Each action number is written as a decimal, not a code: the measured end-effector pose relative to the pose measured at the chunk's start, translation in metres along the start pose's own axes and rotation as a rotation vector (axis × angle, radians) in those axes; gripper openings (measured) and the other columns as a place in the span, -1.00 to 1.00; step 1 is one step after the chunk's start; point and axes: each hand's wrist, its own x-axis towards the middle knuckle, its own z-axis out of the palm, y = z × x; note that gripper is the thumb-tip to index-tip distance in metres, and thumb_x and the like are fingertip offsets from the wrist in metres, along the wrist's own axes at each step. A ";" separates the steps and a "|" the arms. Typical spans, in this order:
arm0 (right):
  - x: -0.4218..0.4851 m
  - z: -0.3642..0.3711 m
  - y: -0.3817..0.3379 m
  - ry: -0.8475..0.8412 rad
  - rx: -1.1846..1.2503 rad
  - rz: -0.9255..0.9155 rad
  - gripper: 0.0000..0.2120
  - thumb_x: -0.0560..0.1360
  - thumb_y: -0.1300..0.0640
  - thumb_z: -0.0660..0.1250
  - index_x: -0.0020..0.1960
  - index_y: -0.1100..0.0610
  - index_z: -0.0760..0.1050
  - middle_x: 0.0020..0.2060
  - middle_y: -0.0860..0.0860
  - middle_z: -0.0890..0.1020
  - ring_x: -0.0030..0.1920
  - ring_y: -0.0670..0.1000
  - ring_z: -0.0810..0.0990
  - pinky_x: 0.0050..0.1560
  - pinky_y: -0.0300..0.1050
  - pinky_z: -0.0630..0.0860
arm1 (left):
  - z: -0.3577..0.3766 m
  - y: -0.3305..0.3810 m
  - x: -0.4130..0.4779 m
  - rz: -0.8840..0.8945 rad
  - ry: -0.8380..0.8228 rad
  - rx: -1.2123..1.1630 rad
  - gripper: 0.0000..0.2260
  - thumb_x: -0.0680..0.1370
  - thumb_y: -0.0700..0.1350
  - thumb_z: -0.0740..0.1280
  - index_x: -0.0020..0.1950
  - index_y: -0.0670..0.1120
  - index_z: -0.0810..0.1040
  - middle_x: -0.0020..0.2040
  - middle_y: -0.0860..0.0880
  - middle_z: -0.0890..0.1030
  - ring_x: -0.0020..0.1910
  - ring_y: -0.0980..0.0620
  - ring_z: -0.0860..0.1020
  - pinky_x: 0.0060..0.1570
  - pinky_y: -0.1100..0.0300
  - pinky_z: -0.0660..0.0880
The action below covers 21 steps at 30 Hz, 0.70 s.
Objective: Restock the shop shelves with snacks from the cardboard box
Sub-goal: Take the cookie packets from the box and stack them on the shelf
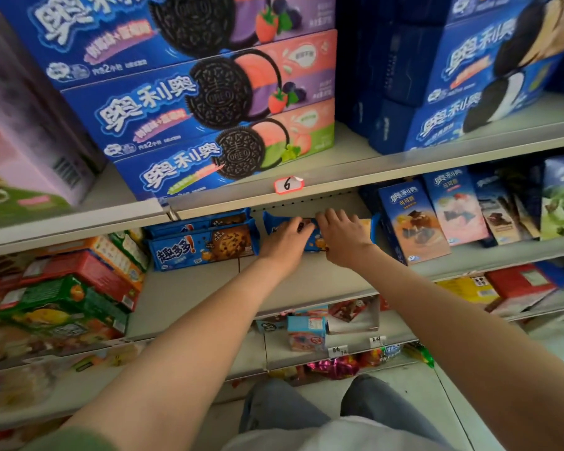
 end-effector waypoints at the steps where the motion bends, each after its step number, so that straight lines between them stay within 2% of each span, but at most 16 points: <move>1: 0.002 0.003 0.001 0.018 -0.021 -0.023 -0.41 0.43 0.16 0.33 0.38 0.14 0.17 0.27 0.09 0.35 0.27 0.13 0.37 0.21 0.01 0.33 | 0.000 0.004 0.002 -0.004 -0.005 0.018 -0.48 0.54 -0.35 0.21 0.47 -0.08 0.20 0.41 -0.12 0.23 0.33 -0.14 0.34 0.07 -0.01 0.47; 4: 0.009 0.011 0.004 0.056 -0.088 -0.051 -0.39 0.43 0.16 0.35 0.40 0.15 0.18 0.25 0.08 0.38 0.24 0.12 0.40 0.23 0.00 0.33 | 0.002 0.011 0.012 -0.039 0.032 0.079 -0.49 0.54 -0.37 0.21 0.46 -0.15 0.19 0.38 -0.15 0.26 0.31 -0.13 0.37 0.02 0.04 0.47; 7: 0.020 0.021 0.007 0.135 -0.144 -0.036 -0.33 0.30 0.12 0.48 0.35 0.17 0.34 0.09 0.06 0.52 0.08 0.09 0.52 0.13 -0.02 0.45 | 0.004 0.006 0.030 -0.099 0.023 0.175 -0.34 0.52 -0.36 0.25 0.54 -0.13 0.01 0.50 -0.18 0.11 0.39 -0.14 0.29 0.07 0.03 0.49; 9: 0.028 0.028 0.008 0.161 -0.161 -0.042 -0.33 0.24 0.13 0.51 0.31 0.17 0.41 0.03 0.05 0.56 0.02 0.08 0.56 0.11 -0.01 0.49 | 0.004 0.004 0.044 -0.140 0.027 0.247 -0.35 0.54 -0.35 0.23 0.54 -0.13 -0.02 0.48 -0.19 0.15 0.36 -0.14 0.33 0.04 0.03 0.50; 10: 0.032 0.030 0.009 0.202 -0.171 -0.061 -0.40 0.26 0.15 0.46 0.29 0.16 0.44 0.00 0.04 0.57 0.01 0.08 0.57 0.11 -0.01 0.50 | 0.005 0.003 0.052 -0.148 0.029 0.271 -0.40 0.55 -0.34 0.22 0.53 -0.15 0.03 0.44 -0.19 0.22 0.33 -0.14 0.37 0.00 0.04 0.51; 12: 0.039 0.032 0.008 0.300 -0.175 -0.084 -0.60 0.36 0.17 0.22 0.18 0.15 0.54 -0.07 0.03 0.60 -0.05 0.07 0.60 0.10 -0.01 0.54 | 0.013 -0.002 0.062 -0.139 0.005 0.359 -0.56 0.56 -0.32 0.20 0.43 -0.17 0.22 0.33 -0.17 0.37 0.25 -0.12 0.44 -0.09 0.06 0.52; 13: 0.044 0.032 0.008 0.301 -0.165 -0.079 -0.59 0.39 0.17 0.10 0.15 0.14 0.56 -0.08 0.03 0.61 -0.05 0.08 0.61 0.11 0.02 0.55 | 0.019 -0.005 0.067 -0.132 0.053 0.429 -0.64 0.54 -0.32 0.18 0.34 -0.15 0.36 0.24 -0.14 0.46 0.18 -0.08 0.50 -0.18 0.10 0.53; 14: 0.049 0.035 0.008 0.276 -0.154 -0.073 -0.56 0.40 0.18 0.04 0.14 0.15 0.56 -0.07 0.04 0.62 -0.03 0.09 0.62 0.12 0.05 0.55 | 0.021 -0.005 0.070 -0.112 0.096 0.470 -0.67 0.50 -0.32 0.17 0.20 -0.10 0.51 0.10 -0.08 0.56 0.04 -0.01 0.58 -0.32 0.16 0.52; 15: 0.054 0.038 0.009 0.270 -0.144 -0.065 -0.57 0.40 0.19 0.06 0.15 0.15 0.56 -0.04 0.05 0.63 0.00 0.10 0.63 0.13 0.07 0.54 | 0.021 -0.007 0.072 -0.130 0.095 0.498 -0.67 0.43 -0.28 0.15 0.02 -0.04 0.63 -0.09 -0.01 0.62 -0.15 0.07 0.61 -0.47 0.23 0.47; 17: 0.062 0.043 0.010 0.271 -0.125 -0.071 -0.59 0.37 0.19 0.27 0.21 0.14 0.54 0.05 0.05 0.63 0.10 0.10 0.61 0.18 0.10 0.51 | 0.027 -0.011 0.082 -0.149 0.122 0.480 -0.67 0.35 -0.21 0.11 -0.23 -0.03 0.67 -0.32 0.02 0.61 -0.38 0.11 0.58 -0.63 0.30 0.36; 19: 0.067 0.044 0.010 0.258 -0.086 -0.016 -0.45 0.36 0.18 0.41 0.34 0.15 0.43 0.19 0.07 0.56 0.24 0.10 0.52 0.31 0.09 0.38 | 0.035 -0.016 0.091 -0.170 0.140 0.461 -0.65 0.33 -0.23 0.07 -0.27 -0.06 0.65 -0.36 0.00 0.60 -0.42 0.07 0.58 -0.64 0.30 0.37; 21: 0.072 0.049 0.012 0.258 -0.018 -0.008 -0.38 0.47 0.21 0.32 0.48 0.19 0.20 0.37 0.12 0.39 0.41 0.15 0.33 0.45 0.08 0.14 | 0.031 -0.016 0.098 -0.178 0.139 0.443 -0.72 0.34 -0.23 0.13 -0.28 -0.06 0.65 -0.36 0.00 0.60 -0.42 0.06 0.58 -0.63 0.28 0.40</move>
